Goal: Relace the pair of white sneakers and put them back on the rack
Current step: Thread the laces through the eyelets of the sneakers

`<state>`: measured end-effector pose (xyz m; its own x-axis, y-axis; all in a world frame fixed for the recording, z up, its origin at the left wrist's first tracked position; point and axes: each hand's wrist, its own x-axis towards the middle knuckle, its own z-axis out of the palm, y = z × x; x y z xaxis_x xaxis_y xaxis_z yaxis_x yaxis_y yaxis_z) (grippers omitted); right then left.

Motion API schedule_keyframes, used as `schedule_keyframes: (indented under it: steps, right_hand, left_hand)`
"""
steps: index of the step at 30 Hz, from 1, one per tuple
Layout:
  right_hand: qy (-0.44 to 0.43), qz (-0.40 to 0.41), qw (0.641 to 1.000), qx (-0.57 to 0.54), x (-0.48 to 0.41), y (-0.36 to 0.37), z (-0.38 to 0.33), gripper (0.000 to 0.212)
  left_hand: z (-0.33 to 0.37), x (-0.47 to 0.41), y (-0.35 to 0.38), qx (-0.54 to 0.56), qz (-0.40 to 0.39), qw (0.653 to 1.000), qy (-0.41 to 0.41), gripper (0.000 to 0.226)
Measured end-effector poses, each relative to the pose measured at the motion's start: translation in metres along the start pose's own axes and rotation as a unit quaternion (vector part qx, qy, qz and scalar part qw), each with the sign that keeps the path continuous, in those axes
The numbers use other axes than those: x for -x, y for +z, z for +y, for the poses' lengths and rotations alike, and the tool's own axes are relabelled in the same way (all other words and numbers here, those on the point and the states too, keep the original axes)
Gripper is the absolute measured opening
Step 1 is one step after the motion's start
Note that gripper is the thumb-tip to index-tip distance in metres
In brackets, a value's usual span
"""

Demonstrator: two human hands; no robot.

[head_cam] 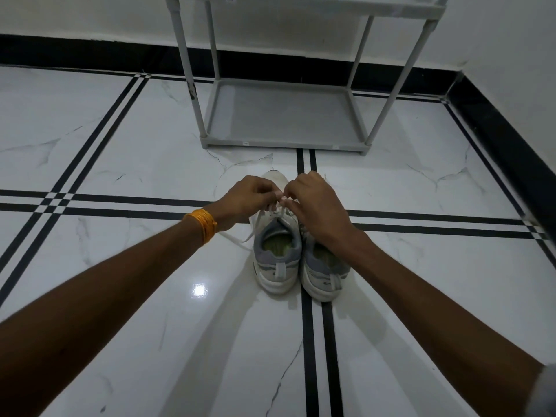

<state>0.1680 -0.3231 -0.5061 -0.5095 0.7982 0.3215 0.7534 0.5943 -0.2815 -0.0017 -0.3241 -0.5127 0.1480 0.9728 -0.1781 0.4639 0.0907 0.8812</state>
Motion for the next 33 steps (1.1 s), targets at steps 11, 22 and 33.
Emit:
schedule_keyframes:
  steps: [11,22,33]
  right_hand:
    - [0.057,-0.099,0.992,0.046,0.010,-0.010,0.036,0.012]
    - [0.099,-0.150,0.981,0.079,0.024,-0.001,0.050,0.013]
    - [0.143,-0.106,0.983,0.049,0.024,0.004,0.047,0.010]
  left_hand:
    - [-0.035,0.011,-0.032,-0.095,0.090,0.991,0.027,0.016]
    - [-0.056,0.019,-0.015,-0.323,0.130,0.936,0.049,0.017]
    - [-0.046,0.010,-0.012,-0.221,0.220,0.947,-0.077,0.011]
